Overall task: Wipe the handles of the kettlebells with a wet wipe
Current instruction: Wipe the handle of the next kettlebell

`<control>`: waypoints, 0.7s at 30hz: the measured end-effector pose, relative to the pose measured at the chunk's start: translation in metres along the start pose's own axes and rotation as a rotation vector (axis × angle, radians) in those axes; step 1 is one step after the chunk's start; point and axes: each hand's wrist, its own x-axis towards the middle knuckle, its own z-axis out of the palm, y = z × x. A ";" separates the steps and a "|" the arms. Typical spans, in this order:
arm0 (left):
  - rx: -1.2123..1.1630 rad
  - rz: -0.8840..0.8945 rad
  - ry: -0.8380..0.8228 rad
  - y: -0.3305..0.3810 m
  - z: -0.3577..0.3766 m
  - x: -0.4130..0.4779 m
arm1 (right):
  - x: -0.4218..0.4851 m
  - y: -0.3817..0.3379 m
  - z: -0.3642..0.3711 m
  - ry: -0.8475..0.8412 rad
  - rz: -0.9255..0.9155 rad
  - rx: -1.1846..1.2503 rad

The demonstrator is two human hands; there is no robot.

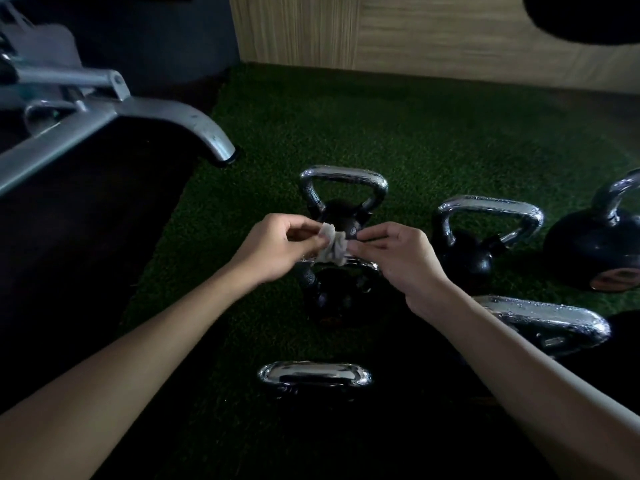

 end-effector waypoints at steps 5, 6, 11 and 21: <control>0.227 0.093 0.167 -0.005 0.008 -0.004 | 0.007 0.007 -0.008 0.018 -0.198 -0.590; 0.256 0.132 0.176 -0.004 0.010 -0.005 | 0.007 0.006 -0.007 -0.008 -0.231 -0.686; 0.624 0.259 0.161 -0.006 0.011 -0.002 | 0.010 0.002 -0.001 -0.055 -0.313 -0.920; 0.745 0.298 -0.062 0.002 0.003 0.006 | 0.010 -0.004 -0.006 -0.092 -0.336 -1.103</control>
